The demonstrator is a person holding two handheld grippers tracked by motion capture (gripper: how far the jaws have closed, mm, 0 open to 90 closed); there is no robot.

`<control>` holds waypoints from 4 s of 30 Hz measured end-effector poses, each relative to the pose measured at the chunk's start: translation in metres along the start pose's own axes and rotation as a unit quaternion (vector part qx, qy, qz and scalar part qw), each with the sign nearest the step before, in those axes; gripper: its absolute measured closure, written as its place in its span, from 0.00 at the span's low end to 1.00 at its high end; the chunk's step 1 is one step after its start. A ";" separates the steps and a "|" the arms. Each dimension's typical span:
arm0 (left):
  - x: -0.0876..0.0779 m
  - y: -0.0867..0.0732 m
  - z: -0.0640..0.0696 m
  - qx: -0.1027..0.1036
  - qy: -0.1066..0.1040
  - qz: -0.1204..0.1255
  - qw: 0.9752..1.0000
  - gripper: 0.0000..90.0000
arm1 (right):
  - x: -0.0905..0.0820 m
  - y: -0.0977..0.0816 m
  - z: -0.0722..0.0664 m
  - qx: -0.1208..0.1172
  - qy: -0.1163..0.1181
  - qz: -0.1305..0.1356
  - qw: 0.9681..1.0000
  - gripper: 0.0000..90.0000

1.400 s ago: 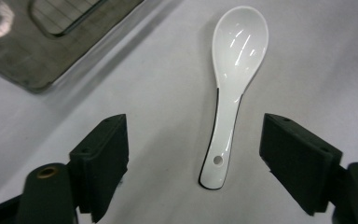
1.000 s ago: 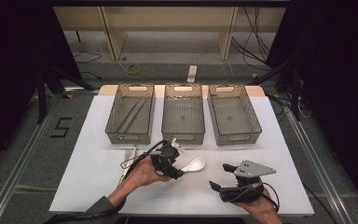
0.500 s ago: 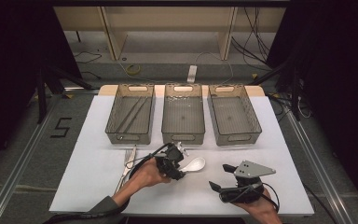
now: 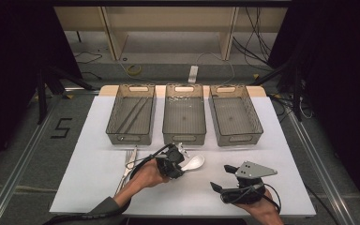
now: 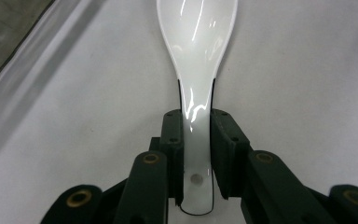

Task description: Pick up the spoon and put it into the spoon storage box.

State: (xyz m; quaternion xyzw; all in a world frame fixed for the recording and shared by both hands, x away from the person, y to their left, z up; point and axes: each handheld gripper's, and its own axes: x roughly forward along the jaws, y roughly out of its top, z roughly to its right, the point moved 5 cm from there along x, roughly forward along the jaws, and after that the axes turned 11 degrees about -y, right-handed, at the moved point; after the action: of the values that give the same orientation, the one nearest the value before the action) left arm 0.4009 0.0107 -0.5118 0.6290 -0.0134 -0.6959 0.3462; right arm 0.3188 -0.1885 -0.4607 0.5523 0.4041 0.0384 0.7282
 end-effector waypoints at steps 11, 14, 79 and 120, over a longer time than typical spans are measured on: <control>-0.004 0.000 -0.003 -0.006 -0.012 0.019 1.000 0.85 | -0.001 0.000 0.001 -0.001 -0.001 0.003 1.000 0.28; -0.008 0.000 -0.004 -0.010 -0.012 0.026 1.000 0.84 | -0.001 0.000 0.001 -0.002 0.000 0.003 1.000 0.28; -0.094 0.035 -0.043 -0.057 0.011 0.176 0.983 0.84 | -0.002 0.000 0.004 0.008 -0.007 0.007 1.000 0.27; -0.093 0.074 -0.096 -0.110 0.053 0.199 0.972 0.84 | -0.003 0.001 0.006 0.013 -0.015 0.016 1.000 0.21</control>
State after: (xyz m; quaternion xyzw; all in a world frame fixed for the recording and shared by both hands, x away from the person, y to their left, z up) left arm 0.5173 0.0412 -0.4176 0.6077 -0.0431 -0.5762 0.5448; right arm 0.3209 -0.1943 -0.4581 0.5686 0.3843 0.0368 0.7264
